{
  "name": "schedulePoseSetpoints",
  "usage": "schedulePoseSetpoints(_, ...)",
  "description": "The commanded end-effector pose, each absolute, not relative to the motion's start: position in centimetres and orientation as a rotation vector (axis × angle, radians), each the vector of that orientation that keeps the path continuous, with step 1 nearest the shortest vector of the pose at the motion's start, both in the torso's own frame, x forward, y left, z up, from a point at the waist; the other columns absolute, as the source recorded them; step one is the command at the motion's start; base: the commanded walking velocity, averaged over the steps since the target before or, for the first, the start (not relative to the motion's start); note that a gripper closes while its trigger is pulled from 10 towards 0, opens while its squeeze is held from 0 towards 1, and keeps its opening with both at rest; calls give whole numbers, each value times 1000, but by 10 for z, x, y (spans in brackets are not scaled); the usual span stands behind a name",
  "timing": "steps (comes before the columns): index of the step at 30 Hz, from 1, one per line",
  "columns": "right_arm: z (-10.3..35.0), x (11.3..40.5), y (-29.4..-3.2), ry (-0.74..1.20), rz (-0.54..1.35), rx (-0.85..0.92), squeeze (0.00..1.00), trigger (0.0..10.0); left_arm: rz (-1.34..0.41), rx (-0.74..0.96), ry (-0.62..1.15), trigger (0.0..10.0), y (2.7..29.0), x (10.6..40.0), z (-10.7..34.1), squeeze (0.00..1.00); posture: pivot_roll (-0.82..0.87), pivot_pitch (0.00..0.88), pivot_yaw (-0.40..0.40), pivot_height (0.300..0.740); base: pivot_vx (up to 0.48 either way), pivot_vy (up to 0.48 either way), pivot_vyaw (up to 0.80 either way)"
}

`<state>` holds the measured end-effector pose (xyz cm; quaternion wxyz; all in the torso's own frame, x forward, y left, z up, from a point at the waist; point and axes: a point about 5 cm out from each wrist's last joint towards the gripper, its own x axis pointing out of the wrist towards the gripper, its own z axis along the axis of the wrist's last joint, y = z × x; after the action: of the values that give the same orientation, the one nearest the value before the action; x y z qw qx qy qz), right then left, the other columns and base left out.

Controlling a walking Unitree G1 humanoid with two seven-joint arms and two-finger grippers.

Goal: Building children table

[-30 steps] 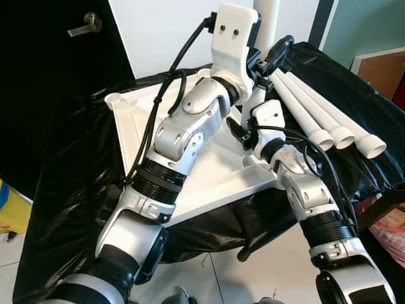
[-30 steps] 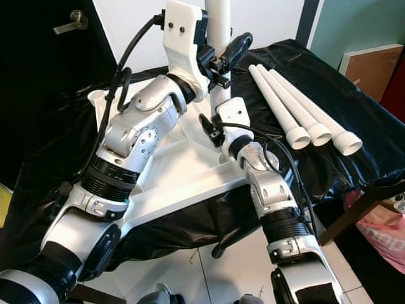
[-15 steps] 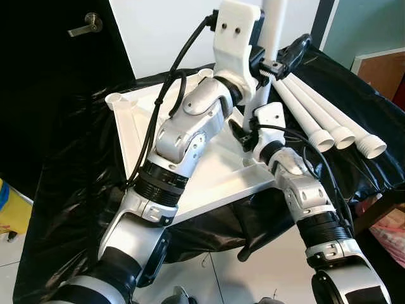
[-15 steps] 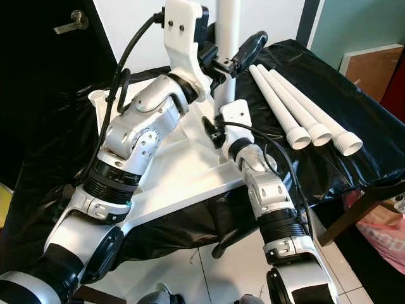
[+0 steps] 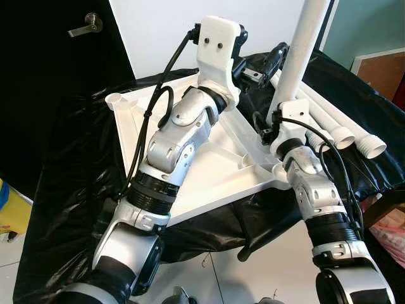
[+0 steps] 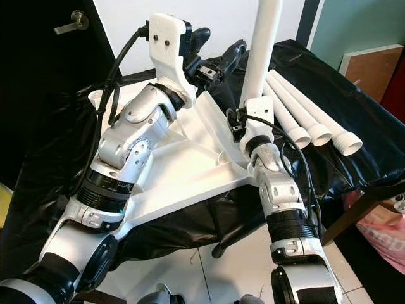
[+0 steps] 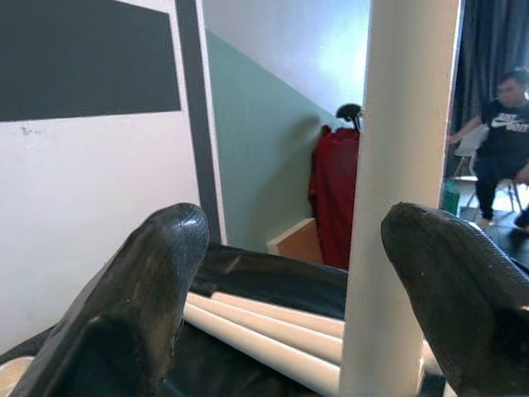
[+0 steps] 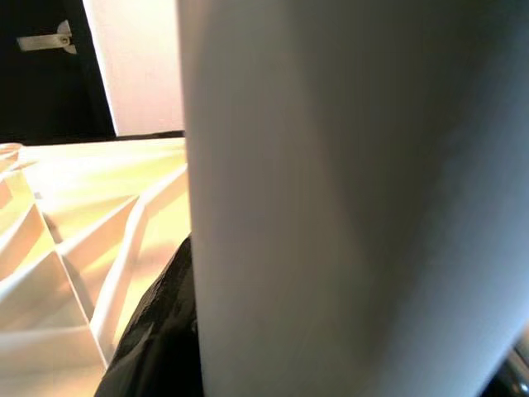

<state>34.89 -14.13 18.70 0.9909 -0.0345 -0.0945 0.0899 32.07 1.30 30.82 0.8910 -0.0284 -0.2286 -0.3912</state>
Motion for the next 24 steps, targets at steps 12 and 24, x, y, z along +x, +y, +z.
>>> schedulePoseSetpoints(12,173,329,-159,-197,88,-94,0,10000,-783,-14,-378,10000,34,316,256,0,-127,12,64,740,0,0,0)
schedulePoseSetpoints(24,166,321,-167,-180,70,-109,0,10000,-869,54,-272,10000,39,300,217,0,-133,22,68,740,0,0,0)
